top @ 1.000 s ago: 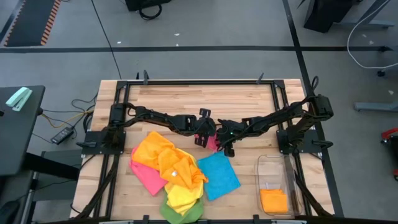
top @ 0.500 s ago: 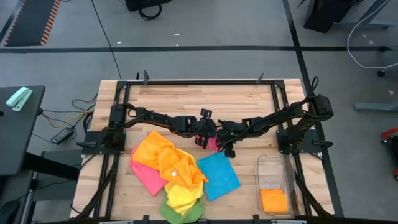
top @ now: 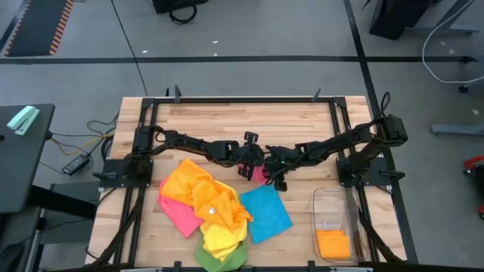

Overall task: Fold microfiber towels
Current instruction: Fold the pink towel

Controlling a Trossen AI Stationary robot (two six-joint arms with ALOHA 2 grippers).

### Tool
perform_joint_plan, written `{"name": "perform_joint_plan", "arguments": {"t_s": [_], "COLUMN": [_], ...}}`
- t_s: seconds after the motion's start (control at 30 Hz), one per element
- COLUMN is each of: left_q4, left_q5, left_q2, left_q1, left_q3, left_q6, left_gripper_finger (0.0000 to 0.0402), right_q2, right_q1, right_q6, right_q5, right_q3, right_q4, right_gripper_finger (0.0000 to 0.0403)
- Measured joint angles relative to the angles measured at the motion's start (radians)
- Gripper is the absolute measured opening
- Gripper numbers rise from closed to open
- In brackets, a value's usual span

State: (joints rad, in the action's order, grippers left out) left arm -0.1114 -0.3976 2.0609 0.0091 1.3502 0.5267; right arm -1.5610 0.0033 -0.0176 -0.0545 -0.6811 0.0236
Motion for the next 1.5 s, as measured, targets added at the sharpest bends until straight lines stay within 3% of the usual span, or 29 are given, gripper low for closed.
{"name": "perform_joint_plan", "arguments": {"t_s": [0.27,0.47,0.6,0.77,1.2,1.5], "left_q4": [-0.006,-0.011,-0.012,-0.013,-0.012,-0.012], "left_q5": [0.003,0.001,-0.001,-0.001,-0.002,-0.002], "left_q2": [0.000,0.000,0.000,0.000,0.000,0.000], "left_q1": [-0.008,-0.007,-0.007,-0.007,-0.007,-0.007], "left_q3": [0.002,0.002,0.002,0.002,0.002,0.001], "left_q6": [0.000,0.000,0.000,-0.019,-0.023,-0.026], "left_gripper_finger": [0.0121,0.0118,0.0124,0.0133,0.0157,0.0138], "right_q2": [0.078,0.081,0.079,0.045,0.026,0.026], "right_q1": [-0.002,-0.018,-0.052,-0.091,-0.090,-0.090], "right_q6": [-0.021,-0.023,-0.024,-0.025,-0.036,-0.035], "right_q5": [0.066,0.253,0.349,0.302,0.213,0.195], "right_q3": [-0.003,0.001,0.034,0.079,0.082,0.082], "right_q4": [-0.068,-0.100,-0.003,0.118,0.191,0.192], "right_gripper_finger": [0.0137,0.0137,0.0137,0.0137,0.0137,0.0137]}}
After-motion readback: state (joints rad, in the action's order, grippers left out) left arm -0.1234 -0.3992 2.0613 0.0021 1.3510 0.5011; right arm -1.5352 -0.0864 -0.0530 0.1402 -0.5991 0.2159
